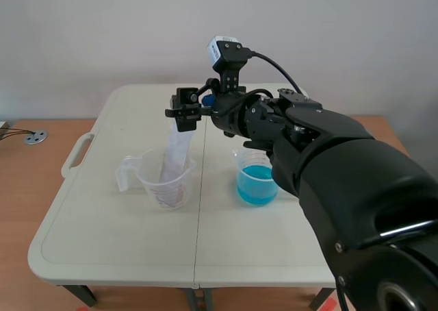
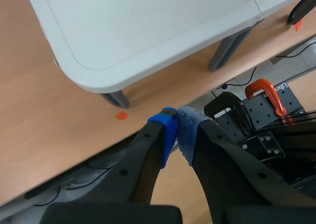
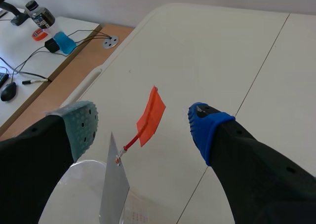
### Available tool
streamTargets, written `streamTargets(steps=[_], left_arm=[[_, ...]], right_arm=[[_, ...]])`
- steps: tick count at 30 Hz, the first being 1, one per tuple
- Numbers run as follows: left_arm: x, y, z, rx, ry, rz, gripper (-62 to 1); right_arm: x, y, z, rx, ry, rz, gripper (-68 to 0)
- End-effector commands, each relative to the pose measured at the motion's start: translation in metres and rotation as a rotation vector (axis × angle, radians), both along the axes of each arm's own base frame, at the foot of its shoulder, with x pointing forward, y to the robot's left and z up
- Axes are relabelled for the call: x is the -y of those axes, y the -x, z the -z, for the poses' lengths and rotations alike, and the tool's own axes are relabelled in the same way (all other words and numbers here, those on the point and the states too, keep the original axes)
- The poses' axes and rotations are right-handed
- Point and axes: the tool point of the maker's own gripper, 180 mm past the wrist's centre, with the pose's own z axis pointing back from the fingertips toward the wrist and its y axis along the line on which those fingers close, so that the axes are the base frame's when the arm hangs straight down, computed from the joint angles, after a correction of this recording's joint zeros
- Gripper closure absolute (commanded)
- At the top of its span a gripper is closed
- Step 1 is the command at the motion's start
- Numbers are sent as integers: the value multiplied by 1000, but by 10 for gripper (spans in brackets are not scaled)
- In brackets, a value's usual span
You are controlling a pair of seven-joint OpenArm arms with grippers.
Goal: Hold the metal plate by the orange handle, dip it into the blue solution, take it out and point at it, then put the plate back in the beaker on the left.
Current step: 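Lift the metal plate out of the left beaker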
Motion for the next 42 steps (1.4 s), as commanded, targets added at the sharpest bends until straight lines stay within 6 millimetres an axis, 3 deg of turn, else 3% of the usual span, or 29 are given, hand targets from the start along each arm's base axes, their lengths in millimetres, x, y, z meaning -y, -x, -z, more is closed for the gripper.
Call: streamTargets(steps=[1,17,26,36,42], left_arm=[[4,-2,-4,15,21,-1,-12],[4,-2,-4,14,20,-1,-12],[4,-3,-4,16,20,-1,-12],[4,-3,-4,17,21,-1,-12],[4,-3,-4,17,20,-1,-12]], right_arm=[[-14,-8,-29,55,-52,-11,-321],[-14,-8,-28,54,-51,-10,-11],[-24,-1,-41,101,-107,-75,-13],[-47,32,-59,162,-241,-268,-13],[-49,42,-57,161,-270,-289,-13]])
